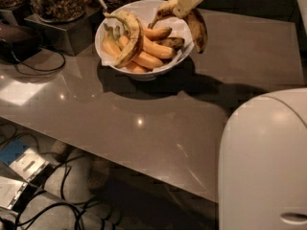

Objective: Pick banana from white bowl

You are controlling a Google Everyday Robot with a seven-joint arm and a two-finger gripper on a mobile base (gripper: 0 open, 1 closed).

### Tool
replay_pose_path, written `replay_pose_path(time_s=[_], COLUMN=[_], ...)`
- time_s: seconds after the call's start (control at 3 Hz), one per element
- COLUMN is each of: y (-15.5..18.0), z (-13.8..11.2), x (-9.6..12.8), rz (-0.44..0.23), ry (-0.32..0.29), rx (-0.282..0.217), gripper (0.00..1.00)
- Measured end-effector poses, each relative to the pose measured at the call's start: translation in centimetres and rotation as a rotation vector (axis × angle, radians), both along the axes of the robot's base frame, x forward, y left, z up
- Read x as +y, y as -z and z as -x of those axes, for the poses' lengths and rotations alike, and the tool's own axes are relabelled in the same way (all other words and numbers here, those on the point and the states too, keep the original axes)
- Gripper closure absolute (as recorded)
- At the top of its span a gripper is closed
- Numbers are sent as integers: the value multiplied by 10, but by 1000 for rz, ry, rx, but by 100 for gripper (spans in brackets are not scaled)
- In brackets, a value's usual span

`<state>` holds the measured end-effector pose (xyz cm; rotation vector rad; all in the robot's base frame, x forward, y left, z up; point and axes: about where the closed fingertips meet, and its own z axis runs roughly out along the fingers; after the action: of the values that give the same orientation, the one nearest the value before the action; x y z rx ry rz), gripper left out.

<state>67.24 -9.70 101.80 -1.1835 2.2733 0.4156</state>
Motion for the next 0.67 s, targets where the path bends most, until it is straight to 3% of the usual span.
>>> replay_pose_path(time_s=[0.33, 0.67], y=[-4, -8], z=[15, 39], x=[-11, -30], rz=[29, 13], ry=[22, 76], rx=[26, 72], gripper=[100, 100])
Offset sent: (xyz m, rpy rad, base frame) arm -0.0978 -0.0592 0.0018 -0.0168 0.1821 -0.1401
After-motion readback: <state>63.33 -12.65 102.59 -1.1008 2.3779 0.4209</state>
